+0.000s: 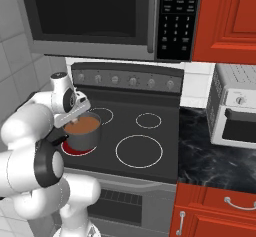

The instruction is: Pick up the sugar cube(s) and place them in the saucepan with hot chocolate.

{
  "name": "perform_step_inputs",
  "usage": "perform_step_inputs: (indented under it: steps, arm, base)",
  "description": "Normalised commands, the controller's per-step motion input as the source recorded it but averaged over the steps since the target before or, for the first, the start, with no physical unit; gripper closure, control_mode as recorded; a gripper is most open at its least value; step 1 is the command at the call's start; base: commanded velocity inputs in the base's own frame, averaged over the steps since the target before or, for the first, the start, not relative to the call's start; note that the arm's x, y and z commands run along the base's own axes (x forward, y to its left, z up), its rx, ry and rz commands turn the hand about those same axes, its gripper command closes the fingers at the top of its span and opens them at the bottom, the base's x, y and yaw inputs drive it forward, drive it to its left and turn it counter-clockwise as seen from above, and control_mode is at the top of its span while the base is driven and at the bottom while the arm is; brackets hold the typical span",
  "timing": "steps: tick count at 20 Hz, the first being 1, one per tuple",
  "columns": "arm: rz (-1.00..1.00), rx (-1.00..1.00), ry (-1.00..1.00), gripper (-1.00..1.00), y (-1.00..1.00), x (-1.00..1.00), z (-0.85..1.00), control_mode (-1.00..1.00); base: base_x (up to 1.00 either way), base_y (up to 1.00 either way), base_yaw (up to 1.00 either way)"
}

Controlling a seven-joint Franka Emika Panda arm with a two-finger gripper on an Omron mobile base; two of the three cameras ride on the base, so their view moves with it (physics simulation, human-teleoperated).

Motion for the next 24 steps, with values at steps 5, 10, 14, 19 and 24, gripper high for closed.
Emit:
perform_step_inputs:
  steps: [5,10,14,19,24]
  arm:
    - [0.00,0.00,0.00,1.00,-0.01,0.09,0.00,-1.00]
    - [0.04,0.00,-0.01,1.00,-0.10,0.00,0.00,-1.00]
    - [0.10,0.00,0.00,1.00,0.00,0.00,0.00,-1.00]
    - [0.10,0.00,0.00,1.00,0.00,0.10,0.00,-1.00]
    - [0.09,0.00,0.00,1.00,0.00,0.19,-0.21,-1.00]
  base:
    - [0.00,0.00,0.00]
    - [0.00,0.00,0.00]
    - [0.00,0.00,0.00]
    - [0.00,0.00,0.00]
    - [0.00,0.00,0.00]
